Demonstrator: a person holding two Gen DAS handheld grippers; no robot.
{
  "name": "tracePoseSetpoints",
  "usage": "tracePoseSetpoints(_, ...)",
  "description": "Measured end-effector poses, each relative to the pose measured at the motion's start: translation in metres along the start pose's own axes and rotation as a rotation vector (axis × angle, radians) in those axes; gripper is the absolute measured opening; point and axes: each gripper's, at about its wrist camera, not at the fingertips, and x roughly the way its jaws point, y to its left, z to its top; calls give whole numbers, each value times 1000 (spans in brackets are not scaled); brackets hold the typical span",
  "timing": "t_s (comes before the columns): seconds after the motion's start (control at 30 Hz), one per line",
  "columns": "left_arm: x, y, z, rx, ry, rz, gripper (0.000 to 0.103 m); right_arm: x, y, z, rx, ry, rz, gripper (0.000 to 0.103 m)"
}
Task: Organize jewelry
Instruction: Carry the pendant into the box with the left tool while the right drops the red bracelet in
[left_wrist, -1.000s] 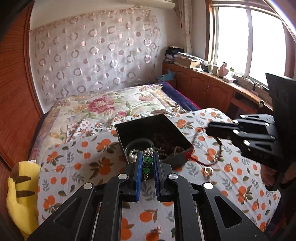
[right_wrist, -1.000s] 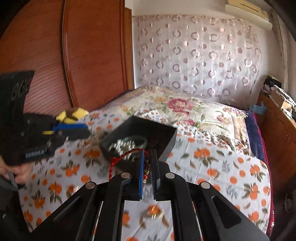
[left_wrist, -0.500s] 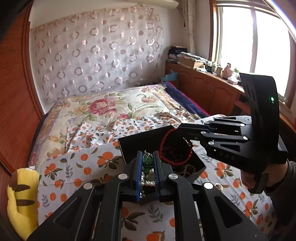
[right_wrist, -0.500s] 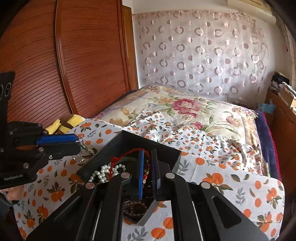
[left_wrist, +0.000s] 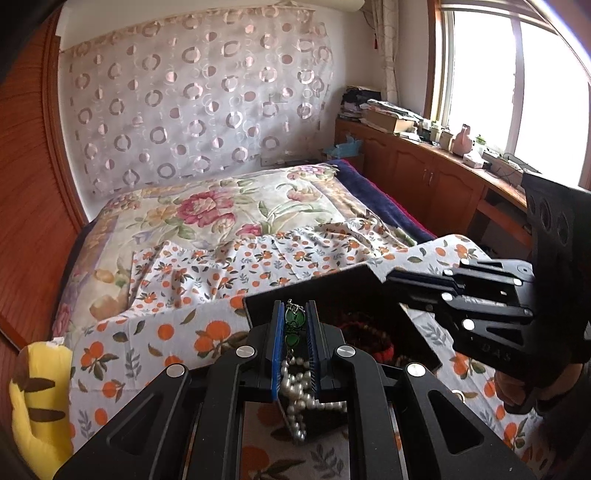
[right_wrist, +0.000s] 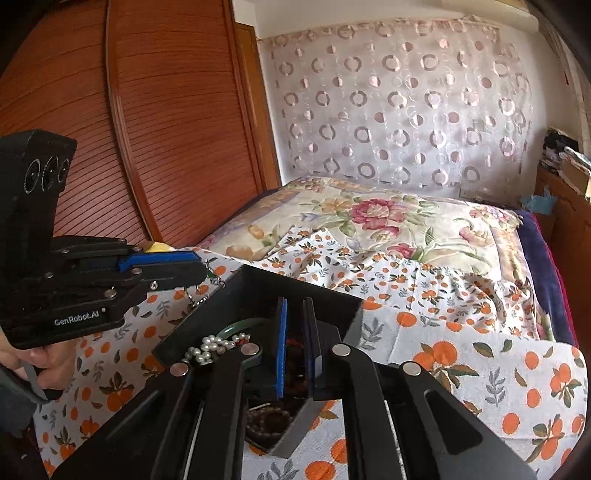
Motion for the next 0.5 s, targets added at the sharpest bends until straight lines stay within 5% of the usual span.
tracePoseSetpoints(0.5,42,4,14,5,37,9,11,-6,-14,1,28,-8,-42,10)
